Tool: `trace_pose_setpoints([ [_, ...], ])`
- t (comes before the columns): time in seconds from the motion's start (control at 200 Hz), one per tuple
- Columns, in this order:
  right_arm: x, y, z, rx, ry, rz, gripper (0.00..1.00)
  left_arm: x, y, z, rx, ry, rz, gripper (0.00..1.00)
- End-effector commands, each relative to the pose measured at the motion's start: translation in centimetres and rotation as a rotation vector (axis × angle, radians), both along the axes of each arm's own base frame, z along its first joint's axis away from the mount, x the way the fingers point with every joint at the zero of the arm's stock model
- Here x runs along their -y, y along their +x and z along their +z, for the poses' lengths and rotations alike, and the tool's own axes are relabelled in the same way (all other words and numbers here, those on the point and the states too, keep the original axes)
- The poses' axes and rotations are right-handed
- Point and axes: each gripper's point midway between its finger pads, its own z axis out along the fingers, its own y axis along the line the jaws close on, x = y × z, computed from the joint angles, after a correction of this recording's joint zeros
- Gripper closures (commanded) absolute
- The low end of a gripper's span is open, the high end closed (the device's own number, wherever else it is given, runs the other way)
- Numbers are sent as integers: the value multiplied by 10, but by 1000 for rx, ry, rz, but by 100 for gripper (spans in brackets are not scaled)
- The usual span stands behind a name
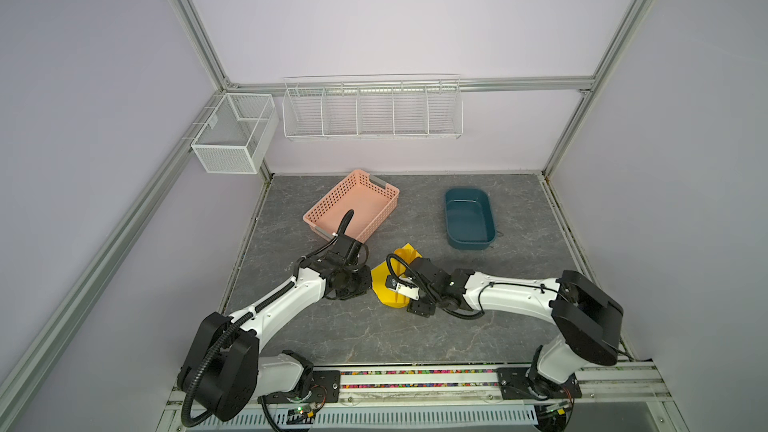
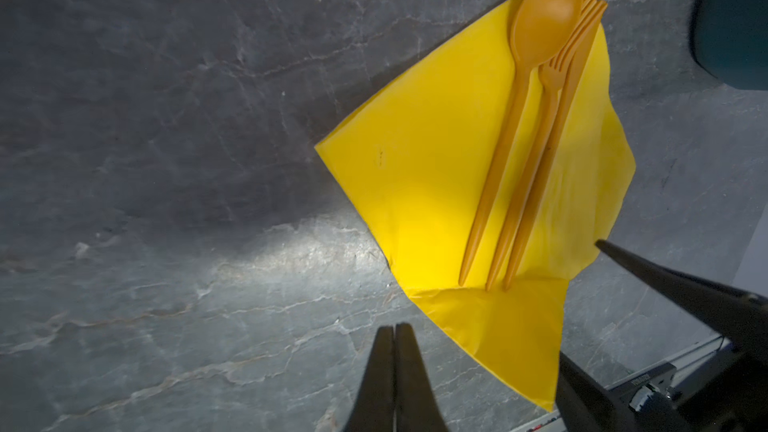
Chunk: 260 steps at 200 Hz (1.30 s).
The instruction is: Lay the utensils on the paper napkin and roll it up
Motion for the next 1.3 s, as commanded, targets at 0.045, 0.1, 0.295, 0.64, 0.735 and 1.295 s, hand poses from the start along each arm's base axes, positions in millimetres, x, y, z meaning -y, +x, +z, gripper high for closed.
trace_pose_setpoints([
  [0.045, -5, 6, 0, -41, 27, 19, 26, 12, -13, -1, -20, -121, 4, 100],
  [0.1, -4, 8, -2, -49, 28, 13, 26, 19, -16, -3, -30, -177, 5, 100],
  [0.295, -4, 18, -4, -67, 33, -14, 27, 37, -25, -13, -68, -250, 0, 100],
  [0.64, 0, 25, -3, -77, 48, -43, 27, 63, -16, -17, -71, -299, -1, 100],
  [0.735, 2, 27, -2, -76, 48, -54, 27, 68, -12, -15, -64, -309, -6, 100],
  [1.295, 11, 29, 12, -134, 62, -168, 29, 70, -1, -35, -92, -233, -3, 100],
])
